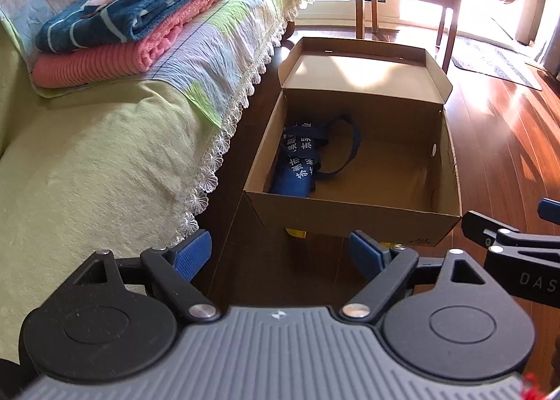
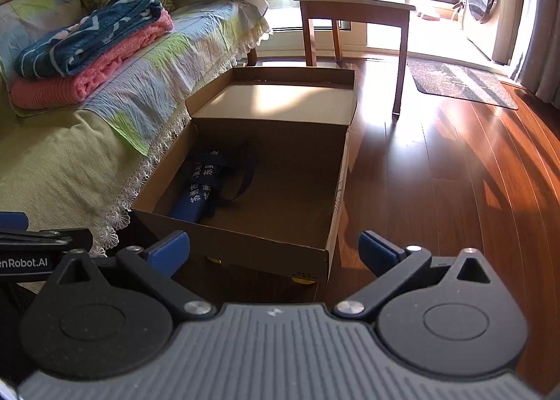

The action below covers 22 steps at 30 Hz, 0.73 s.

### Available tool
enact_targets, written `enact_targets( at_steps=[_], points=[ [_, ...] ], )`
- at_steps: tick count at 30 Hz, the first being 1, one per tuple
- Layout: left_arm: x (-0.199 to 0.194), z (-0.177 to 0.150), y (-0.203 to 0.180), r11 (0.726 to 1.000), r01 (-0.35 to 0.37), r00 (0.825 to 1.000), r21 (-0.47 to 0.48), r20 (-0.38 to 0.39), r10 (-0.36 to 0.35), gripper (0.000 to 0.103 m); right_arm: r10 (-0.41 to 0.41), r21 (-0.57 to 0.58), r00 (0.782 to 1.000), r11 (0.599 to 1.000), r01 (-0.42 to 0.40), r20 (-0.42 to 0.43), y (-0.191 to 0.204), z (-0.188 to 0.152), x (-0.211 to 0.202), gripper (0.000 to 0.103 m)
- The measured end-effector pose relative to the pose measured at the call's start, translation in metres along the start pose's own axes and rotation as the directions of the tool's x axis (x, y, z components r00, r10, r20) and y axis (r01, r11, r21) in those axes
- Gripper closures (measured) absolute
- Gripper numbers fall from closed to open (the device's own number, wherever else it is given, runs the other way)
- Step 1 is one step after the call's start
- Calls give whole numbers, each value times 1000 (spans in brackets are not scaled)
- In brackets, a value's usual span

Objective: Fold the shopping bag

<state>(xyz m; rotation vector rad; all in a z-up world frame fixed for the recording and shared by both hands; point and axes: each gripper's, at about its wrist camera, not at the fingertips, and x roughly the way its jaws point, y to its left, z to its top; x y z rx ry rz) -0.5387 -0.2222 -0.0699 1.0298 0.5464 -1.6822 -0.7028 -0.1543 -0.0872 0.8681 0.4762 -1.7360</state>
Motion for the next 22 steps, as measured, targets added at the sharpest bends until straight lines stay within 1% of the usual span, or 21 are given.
enact_targets(
  at_steps=[6, 10, 15, 18, 22],
  points=[
    [26, 13, -4, 999, 42, 998, 33, -39, -40, 16, -37, 1, 998, 999, 37, -41, 3, 5, 23, 1],
    [46, 23, -5, 997, 50, 997, 61, -66, -46, 16, -62, 0, 996, 998, 62, -69, 4, 9, 38, 1],
    [67, 35, 2, 996, 71, 993, 49, -96, -66, 16, -96, 9, 990, 995, 97, -101, 6, 26, 59, 1],
    [77, 43, 7, 996, 76, 993, 47, -100, -71, 16, -104, 6, 989, 994, 106, -105, 10, 35, 66, 1],
    [84, 50, 6, 995, 70, 994, 75, -94, -63, 16, -107, -1, 989, 994, 107, -107, 15, 43, 72, 1]
  ],
)
